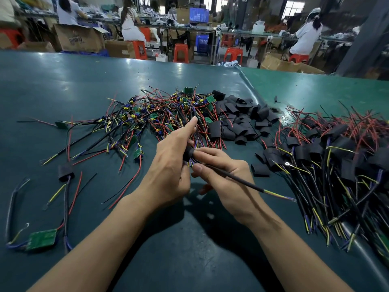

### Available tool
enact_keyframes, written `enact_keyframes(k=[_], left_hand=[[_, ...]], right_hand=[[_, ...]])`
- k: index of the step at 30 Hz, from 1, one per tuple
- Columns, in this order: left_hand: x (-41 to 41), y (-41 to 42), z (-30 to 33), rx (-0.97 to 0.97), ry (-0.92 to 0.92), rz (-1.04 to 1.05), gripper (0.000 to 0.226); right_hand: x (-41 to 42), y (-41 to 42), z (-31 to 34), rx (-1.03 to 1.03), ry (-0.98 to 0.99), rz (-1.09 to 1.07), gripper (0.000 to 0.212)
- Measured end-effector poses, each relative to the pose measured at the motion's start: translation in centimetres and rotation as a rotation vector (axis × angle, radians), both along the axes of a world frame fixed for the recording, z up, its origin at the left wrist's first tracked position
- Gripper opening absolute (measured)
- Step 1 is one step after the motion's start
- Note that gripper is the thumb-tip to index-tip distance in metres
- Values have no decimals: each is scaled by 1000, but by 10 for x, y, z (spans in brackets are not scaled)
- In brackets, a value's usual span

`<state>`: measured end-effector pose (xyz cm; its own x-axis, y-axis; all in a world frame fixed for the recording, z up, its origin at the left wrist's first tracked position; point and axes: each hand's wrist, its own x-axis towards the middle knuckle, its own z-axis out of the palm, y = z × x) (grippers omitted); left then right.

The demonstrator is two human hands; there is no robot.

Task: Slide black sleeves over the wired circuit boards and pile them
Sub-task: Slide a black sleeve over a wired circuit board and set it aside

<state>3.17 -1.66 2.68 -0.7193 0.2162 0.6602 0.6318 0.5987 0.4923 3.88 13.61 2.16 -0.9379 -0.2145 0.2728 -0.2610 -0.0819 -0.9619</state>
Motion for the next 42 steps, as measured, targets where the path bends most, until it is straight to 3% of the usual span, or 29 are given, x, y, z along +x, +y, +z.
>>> enact_keyframes(k=[6, 13, 15, 18, 21, 24, 27, 29, 32, 35, 39, 42], left_hand=[[6, 1, 0, 33, -70, -18, 93], [5, 2, -1, 76, -115, -167, 101], [5, 3, -2, 82, -113, -196, 101], [2, -2, -1, 92, -19, -107, 96], [-3, -8, -1, 154, 107, 25, 88], [-5, -9, -3, 155, 164, 121, 81], [-7, -10, -6, 33, 146, 235, 72], [-9, -11, -8, -61, 72, 343, 62], [-13, -15, -15, -156, -116, 470, 48], [-19, -21, -19, -227, -269, 597, 34], [-21, -23, -20, -321, -327, 630, 32], [-19, -22, -16, -254, -351, 599, 30]], right_hand=[[2, -3, 0, -206, -126, 87, 25], [-5, 3, 5, -107, -150, -43, 33], [-5, 2, 4, 17, -131, 2, 25], [-6, 4, 7, -12, -102, -32, 18], [-12, 19, 22, -191, -76, -207, 13], [-22, 45, 36, -545, -85, -452, 10], [-28, 69, 42, -973, -137, -694, 10], [-29, 80, 41, -1100, -233, -717, 5], [-31, 79, 35, -1004, -347, -668, 18], [-33, 73, 30, -846, -370, -689, 15], [-32, 67, 26, -673, -425, -648, 14], [-30, 57, 24, -551, -401, -617, 16]])
